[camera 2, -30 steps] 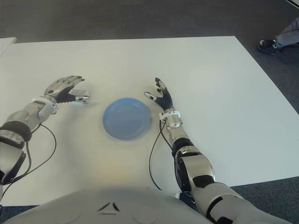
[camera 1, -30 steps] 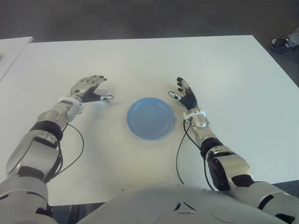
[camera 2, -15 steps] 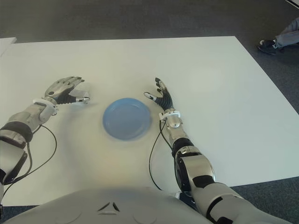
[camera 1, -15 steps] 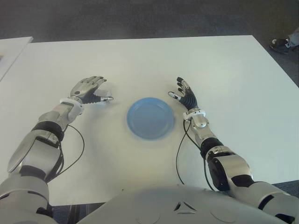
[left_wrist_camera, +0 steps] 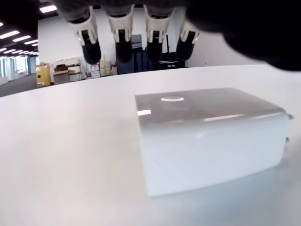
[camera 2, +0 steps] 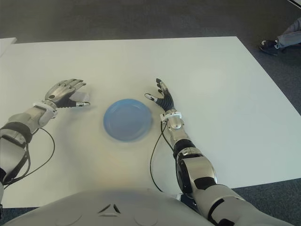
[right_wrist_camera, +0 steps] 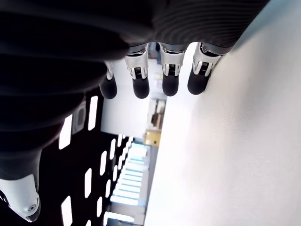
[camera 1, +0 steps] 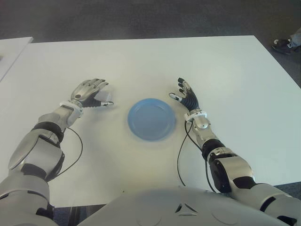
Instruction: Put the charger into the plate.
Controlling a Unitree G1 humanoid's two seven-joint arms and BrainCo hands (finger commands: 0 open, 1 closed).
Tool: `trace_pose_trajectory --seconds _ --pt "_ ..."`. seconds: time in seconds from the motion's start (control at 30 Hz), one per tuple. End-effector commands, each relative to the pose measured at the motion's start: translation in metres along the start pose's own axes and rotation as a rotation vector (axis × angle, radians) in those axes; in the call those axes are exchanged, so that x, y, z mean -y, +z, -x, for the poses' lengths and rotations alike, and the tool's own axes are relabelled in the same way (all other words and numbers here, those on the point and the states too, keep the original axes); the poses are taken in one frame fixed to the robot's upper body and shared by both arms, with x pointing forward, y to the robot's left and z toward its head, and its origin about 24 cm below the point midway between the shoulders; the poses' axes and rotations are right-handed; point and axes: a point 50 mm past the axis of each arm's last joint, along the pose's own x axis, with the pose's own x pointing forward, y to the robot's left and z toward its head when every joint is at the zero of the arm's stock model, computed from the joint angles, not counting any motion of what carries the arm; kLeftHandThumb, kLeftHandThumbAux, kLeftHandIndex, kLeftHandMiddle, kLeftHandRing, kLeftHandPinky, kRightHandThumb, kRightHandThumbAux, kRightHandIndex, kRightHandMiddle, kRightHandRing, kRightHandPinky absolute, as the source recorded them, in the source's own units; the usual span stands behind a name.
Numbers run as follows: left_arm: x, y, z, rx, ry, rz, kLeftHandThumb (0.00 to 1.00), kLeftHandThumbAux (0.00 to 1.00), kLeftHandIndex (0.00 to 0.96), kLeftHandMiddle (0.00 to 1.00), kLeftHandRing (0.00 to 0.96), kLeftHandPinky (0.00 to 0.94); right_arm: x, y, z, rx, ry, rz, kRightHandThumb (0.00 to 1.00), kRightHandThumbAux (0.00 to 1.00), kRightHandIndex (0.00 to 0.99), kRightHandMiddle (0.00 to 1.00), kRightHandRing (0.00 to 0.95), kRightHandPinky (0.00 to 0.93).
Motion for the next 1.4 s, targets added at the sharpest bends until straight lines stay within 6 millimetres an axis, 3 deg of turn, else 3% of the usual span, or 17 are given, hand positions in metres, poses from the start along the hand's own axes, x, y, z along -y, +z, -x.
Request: trace_pose_trajectory --seconds 0.03,0.43,1.4 --pt "0.0001 -0.0014 0.0030 0.048 -0.024 -0.048 0.381 0.114 0.000 0.000 0.000 0.000 -0.0104 -0.0323 0.0229 -0.160 0.044 -0.014 0.107 0.637 0.006 0.029 0.027 0.061" --pt "0.0010 -0.0062 0.0082 0.083 -0.076 -0.109 0.466 0.118 0.000 0.000 0.000 0.000 -0.0089 -0.0338 0.0238 -0.171 0.044 -0.012 0.105 0.644 0.004 0.033 0.031 0.061" --pt "0.0029 -0.0076 0.0073 0.114 -0.151 -0.197 0.456 0.126 0.000 0.000 0.000 0.000 -0.0068 -0.0353 0.0276 -0.160 0.052 0.004 0.099 0.647 0.001 0.038 0.039 0.069"
